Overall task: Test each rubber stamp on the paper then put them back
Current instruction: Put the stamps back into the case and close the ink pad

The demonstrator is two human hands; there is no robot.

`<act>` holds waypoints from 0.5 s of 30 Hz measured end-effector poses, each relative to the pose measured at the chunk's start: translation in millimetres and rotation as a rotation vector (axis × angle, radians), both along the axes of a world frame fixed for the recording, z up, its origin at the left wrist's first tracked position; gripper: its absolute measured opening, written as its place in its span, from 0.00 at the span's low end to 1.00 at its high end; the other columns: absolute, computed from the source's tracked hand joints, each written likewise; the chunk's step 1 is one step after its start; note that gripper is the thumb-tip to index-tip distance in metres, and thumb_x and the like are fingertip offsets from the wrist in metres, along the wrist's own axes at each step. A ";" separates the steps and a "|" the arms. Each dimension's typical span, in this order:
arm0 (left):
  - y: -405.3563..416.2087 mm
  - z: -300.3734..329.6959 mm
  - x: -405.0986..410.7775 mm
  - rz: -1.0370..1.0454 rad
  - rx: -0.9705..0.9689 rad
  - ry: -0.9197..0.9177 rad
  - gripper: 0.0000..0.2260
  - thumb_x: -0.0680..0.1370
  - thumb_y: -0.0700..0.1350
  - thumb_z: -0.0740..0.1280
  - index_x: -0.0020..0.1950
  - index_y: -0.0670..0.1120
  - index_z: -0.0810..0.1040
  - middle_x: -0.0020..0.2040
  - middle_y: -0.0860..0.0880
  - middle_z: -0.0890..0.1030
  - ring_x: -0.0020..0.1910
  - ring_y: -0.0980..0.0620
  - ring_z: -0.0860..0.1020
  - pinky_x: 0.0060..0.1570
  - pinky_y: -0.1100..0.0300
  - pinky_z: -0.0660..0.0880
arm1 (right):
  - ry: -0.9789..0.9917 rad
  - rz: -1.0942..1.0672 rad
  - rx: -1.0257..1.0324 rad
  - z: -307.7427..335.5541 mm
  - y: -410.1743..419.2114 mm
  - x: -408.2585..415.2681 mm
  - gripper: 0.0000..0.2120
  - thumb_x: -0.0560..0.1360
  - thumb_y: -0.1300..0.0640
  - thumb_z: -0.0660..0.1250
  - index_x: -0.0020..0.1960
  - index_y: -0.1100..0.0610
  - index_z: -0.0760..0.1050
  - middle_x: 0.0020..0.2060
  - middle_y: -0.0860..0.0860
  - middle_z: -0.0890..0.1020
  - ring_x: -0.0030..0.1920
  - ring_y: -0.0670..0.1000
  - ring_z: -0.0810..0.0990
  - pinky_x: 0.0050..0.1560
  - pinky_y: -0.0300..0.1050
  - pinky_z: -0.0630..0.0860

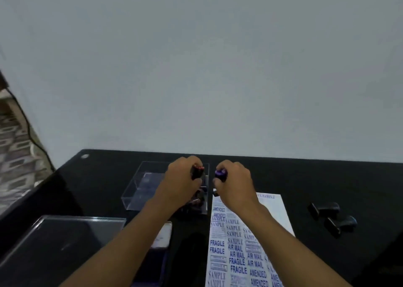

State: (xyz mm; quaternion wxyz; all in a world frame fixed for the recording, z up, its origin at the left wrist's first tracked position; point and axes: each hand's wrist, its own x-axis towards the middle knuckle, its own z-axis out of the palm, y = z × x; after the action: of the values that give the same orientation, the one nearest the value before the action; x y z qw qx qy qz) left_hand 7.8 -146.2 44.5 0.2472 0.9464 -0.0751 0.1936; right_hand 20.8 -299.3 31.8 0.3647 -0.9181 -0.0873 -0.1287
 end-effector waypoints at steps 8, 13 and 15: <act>89.4 -10.6 37.9 0.099 -0.143 -0.152 0.14 0.68 0.38 0.76 0.51 0.47 0.79 0.47 0.48 0.80 0.42 0.53 0.77 0.44 0.69 0.73 | -0.045 0.046 -0.021 -0.7 61.6 44.1 0.06 0.75 0.60 0.69 0.51 0.55 0.76 0.52 0.49 0.70 0.48 0.51 0.75 0.51 0.44 0.77; 109.8 -38.7 76.5 0.155 -0.189 -0.051 0.13 0.70 0.39 0.75 0.51 0.48 0.78 0.47 0.50 0.77 0.44 0.53 0.77 0.45 0.66 0.75 | 0.020 0.027 -0.057 -19.7 78.0 77.4 0.04 0.76 0.60 0.69 0.50 0.56 0.76 0.51 0.49 0.72 0.47 0.49 0.75 0.49 0.42 0.76; 115.0 -52.5 89.5 0.188 -0.159 0.043 0.12 0.71 0.41 0.75 0.52 0.48 0.79 0.49 0.49 0.76 0.47 0.51 0.77 0.46 0.61 0.75 | 0.058 0.038 -0.078 -30.9 83.9 89.1 0.04 0.75 0.60 0.69 0.49 0.55 0.76 0.50 0.49 0.72 0.47 0.49 0.76 0.50 0.44 0.77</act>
State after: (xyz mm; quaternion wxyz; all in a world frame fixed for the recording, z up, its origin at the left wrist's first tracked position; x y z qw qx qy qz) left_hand 97.3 -31.3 -8.0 0.3038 0.9306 0.0351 0.2009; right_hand 110.0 -215.4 0.9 0.3336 -0.9330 -0.0992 -0.0916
